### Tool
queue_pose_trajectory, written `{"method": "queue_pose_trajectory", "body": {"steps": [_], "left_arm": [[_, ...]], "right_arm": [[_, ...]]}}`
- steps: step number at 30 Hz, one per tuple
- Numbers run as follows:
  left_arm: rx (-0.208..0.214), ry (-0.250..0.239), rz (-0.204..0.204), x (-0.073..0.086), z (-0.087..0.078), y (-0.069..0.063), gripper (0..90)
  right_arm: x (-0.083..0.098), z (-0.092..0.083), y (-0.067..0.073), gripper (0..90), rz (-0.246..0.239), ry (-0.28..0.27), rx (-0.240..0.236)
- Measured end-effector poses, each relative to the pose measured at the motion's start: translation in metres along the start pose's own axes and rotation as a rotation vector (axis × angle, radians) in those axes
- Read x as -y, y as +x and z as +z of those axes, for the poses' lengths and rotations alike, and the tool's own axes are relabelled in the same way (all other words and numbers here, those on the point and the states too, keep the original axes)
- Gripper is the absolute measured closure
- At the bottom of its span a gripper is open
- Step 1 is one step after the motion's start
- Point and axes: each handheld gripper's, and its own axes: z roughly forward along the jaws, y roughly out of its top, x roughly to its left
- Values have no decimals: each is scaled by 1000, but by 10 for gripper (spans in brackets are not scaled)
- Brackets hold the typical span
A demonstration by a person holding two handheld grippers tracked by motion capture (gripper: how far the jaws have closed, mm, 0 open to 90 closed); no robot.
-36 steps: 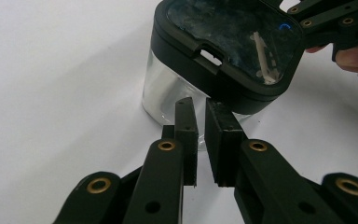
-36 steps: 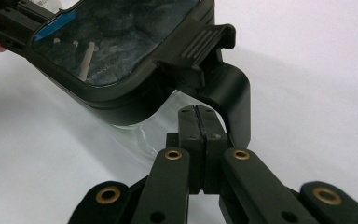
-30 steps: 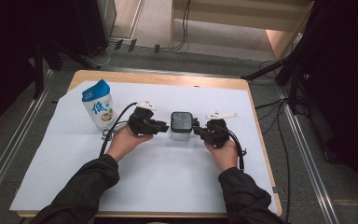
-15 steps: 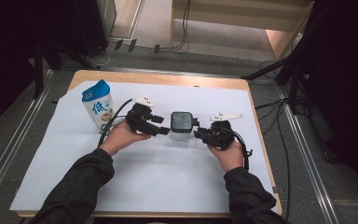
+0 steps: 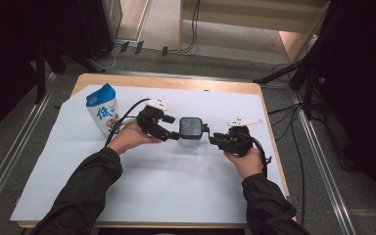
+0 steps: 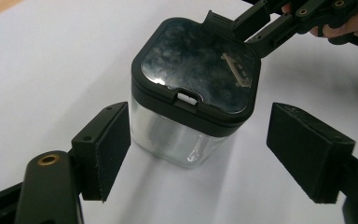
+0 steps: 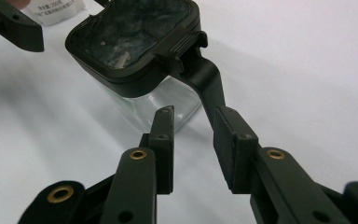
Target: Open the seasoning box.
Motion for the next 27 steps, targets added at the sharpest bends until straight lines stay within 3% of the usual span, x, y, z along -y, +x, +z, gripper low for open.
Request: {"method": "queue_pose_trajectory", "body": {"steps": [4,8,11,14,18,24,27], "left_arm": [[3,11,-23,4,4,6,189],[8,13,-15,5,7,7,164],[30,13,-14,5,10,7,141],[22,58,9,1,16,7,96],[27,65,35,-3,19,6,95],[43,66,24,0,27,9,97],[31,68,33,1,32,9,101]], "right_arm": [[-2,4,-1,706,-1,3,-1],[-3,6,-2,708,-1,0,3],[-4,6,-3,785,3,-5,11],[-5,6,-6,900,12,-17,31],[-5,8,-7,900,26,-18,42],[-5,18,-7,900,34,3,62],[-5,19,-9,900,38,0,61]]}}
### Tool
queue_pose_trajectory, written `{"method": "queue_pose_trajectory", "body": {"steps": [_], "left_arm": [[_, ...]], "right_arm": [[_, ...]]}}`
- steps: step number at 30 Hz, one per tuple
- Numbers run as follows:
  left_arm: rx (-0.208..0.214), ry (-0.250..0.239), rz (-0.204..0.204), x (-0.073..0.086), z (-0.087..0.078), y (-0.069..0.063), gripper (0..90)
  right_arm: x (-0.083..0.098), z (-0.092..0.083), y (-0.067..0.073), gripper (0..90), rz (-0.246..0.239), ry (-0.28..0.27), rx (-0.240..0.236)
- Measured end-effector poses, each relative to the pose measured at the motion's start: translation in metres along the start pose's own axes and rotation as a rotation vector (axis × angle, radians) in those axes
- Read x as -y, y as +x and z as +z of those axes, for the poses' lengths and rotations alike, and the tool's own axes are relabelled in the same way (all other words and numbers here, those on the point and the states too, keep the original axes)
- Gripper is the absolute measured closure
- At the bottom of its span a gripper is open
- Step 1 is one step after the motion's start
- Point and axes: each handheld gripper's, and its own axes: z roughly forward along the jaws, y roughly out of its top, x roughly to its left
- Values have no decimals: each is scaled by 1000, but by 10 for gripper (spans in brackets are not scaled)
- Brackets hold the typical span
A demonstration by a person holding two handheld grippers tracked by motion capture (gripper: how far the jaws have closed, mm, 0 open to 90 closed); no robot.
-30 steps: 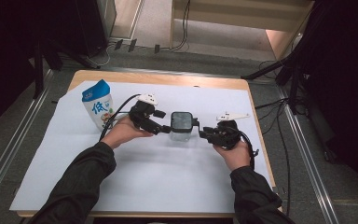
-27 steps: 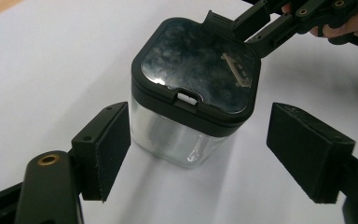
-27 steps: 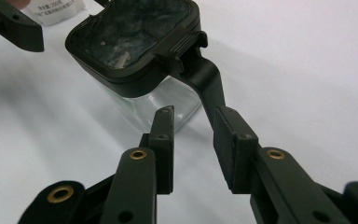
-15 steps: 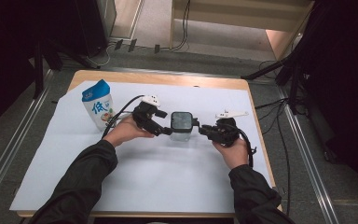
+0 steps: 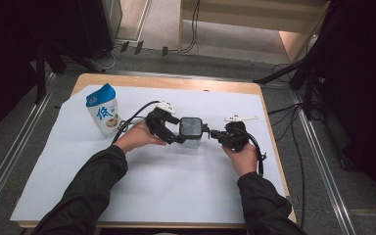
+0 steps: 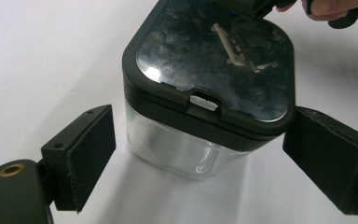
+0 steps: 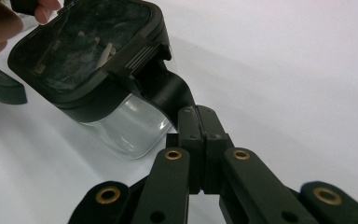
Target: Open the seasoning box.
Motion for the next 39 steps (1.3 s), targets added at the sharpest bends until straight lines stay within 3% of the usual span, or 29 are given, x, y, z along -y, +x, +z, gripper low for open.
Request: {"method": "queue_pose_trajectory", "body": {"steps": [11,39], "left_arm": [[-7,-18,26,-3,5,-3,137],[-10,-36,28,-15,-17,-8,182]], "right_arm": [[0,1,1,900,0,2,9],[-1,1,1,900,-6,0,13]]}}
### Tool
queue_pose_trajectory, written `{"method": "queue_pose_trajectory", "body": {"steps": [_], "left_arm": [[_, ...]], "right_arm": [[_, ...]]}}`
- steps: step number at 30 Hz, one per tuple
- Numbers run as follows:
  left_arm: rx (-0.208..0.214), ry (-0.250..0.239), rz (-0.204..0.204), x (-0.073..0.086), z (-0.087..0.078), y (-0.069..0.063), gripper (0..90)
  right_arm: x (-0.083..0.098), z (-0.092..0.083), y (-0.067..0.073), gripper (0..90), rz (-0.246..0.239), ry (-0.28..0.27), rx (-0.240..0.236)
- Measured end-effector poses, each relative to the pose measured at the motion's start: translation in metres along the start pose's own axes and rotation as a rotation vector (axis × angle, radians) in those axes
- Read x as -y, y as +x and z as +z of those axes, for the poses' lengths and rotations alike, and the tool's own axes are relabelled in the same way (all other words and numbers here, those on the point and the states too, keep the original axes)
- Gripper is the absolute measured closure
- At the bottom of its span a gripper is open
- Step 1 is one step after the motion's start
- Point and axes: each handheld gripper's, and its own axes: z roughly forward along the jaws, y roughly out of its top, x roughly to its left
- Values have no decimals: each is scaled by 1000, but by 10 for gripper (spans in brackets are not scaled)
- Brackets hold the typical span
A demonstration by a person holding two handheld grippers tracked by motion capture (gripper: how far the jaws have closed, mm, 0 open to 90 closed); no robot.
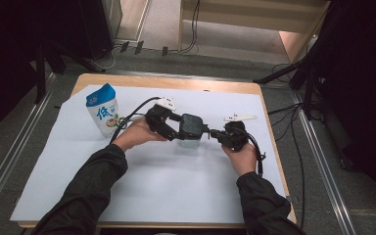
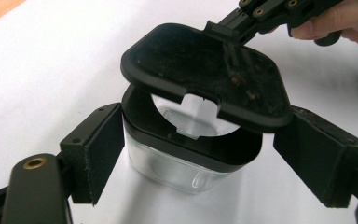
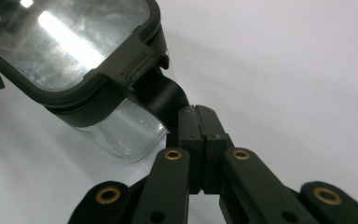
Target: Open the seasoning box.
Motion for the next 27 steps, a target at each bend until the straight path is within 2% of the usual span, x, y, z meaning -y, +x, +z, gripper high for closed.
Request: {"method": "queue_pose_trajectory", "body": {"steps": [4,6,8,12,16,20,21,23,27], "left_arm": [[-3,-3,26,-3,-5,-2,227],[14,-17,33,-3,-9,-3,274],[39,-22,32,-3,-11,-3,343],[65,-20,42,-5,-12,-5,447],[92,-23,27,-7,-12,-7,545],[121,-14,32,-10,-13,-10,655],[126,-11,32,-11,-13,-11,713],[127,0,37,-13,-13,-12,732],[112,8,35,-18,-11,-16,830]], "right_arm": [[0,0,0,900,0,0,0],[0,0,0,900,4,1,-2],[0,0,0,900,1,-1,-4],[0,0,0,900,3,1,-3],[0,0,0,900,2,0,-3],[0,0,1,900,5,1,-5],[0,-1,1,900,5,0,-5],[0,-1,1,900,4,-1,-5],[-1,-1,1,900,3,-1,-4]]}}
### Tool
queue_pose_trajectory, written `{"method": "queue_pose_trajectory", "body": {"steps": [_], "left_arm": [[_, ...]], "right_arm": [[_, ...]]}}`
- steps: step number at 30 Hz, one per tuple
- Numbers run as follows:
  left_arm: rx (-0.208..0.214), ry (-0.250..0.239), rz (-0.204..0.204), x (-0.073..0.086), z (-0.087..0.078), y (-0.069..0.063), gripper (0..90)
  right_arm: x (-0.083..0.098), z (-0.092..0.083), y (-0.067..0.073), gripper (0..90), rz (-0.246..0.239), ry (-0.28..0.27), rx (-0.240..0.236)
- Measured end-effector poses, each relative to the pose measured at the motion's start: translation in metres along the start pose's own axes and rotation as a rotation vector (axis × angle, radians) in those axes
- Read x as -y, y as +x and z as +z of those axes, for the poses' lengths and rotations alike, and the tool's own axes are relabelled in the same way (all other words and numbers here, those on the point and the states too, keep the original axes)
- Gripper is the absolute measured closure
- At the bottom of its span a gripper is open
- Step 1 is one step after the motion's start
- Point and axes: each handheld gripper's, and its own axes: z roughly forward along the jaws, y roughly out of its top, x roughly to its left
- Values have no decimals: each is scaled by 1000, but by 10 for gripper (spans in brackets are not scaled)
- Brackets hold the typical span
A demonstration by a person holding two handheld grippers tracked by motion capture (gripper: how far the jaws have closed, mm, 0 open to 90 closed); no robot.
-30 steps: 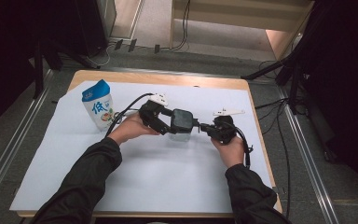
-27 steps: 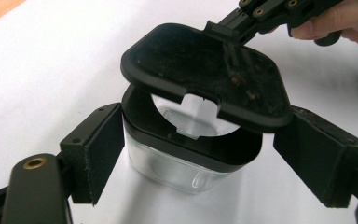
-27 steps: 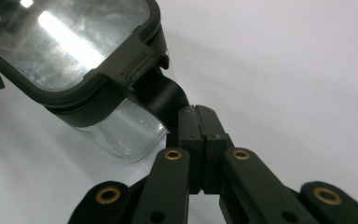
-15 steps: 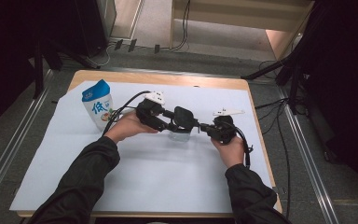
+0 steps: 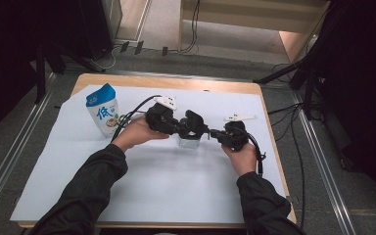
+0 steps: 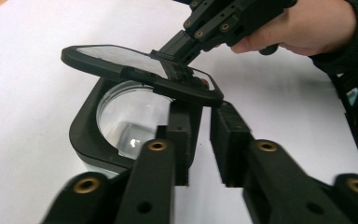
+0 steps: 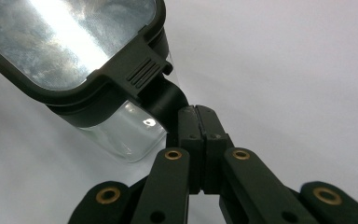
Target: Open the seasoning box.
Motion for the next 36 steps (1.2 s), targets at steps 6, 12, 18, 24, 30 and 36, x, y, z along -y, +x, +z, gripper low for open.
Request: {"method": "queue_pose_trajectory", "body": {"steps": [6,12,18,24,30,36], "left_arm": [[-32,-20,-29,-6,2,-3,881],[-62,-28,-50,-14,7,-8,882],[-68,-32,-48,-21,12,-14,882],[-41,-43,-77,-27,23,-13,882],[-39,-29,-81,-37,34,-13,882],[-31,-23,-87,-40,41,-10,880]], "right_arm": [[0,-1,1,900,2,0,0],[0,-1,1,900,5,-3,5],[0,-1,2,900,11,-7,6],[1,-1,1,900,15,-8,4],[1,0,1,900,19,-11,3],[2,-1,2,900,23,-10,3]]}}
